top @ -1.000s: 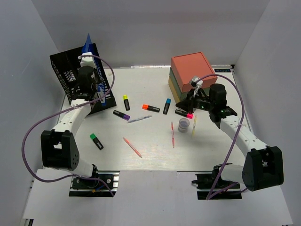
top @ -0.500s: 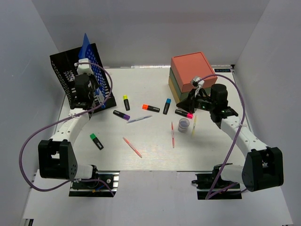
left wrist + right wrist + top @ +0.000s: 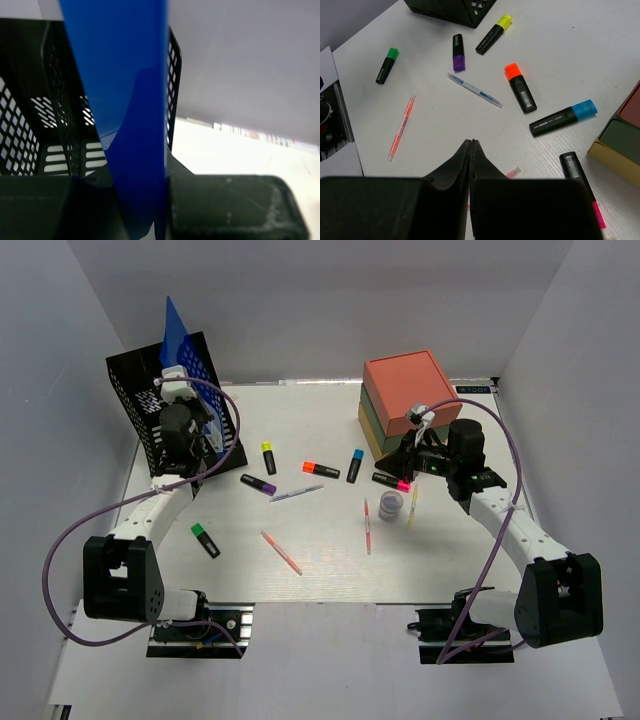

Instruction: Organize the desk

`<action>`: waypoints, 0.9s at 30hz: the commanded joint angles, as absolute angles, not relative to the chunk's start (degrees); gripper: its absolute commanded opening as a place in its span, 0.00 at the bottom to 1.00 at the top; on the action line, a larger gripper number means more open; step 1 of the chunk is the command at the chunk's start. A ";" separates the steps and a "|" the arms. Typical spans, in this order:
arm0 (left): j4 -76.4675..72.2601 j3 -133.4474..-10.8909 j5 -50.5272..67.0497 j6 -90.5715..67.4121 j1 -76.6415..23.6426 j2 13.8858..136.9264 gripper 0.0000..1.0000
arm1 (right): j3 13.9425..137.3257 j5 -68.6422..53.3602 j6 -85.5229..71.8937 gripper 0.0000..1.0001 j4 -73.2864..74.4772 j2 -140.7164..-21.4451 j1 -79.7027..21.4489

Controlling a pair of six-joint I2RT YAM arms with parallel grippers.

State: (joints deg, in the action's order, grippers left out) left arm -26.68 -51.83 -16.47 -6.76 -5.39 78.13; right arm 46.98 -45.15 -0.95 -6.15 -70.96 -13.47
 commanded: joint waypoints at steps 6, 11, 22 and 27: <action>-36.47 -50.98 -20.91 -7.82 -5.54 78.66 0.00 | 46.85 -45.53 -1.32 0.00 -8.44 -70.22 -12.92; -40.68 -49.13 -21.89 -8.61 -5.54 79.98 0.00 | 46.76 -45.53 -1.41 0.00 -8.52 -70.31 -12.74; -46.05 -47.46 -22.76 -10.28 -6.06 84.28 0.00 | 46.58 -45.53 -1.58 0.00 -8.61 -70.57 -12.22; -46.76 -47.63 -24.08 -11.08 -6.06 85.34 0.00 | 46.49 -45.88 -1.49 0.00 -8.61 -70.93 -12.13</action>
State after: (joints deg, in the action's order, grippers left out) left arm -43.40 -47.62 -22.57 -10.22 -5.76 85.43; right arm 46.96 -45.17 -1.15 -6.17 -70.98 -12.47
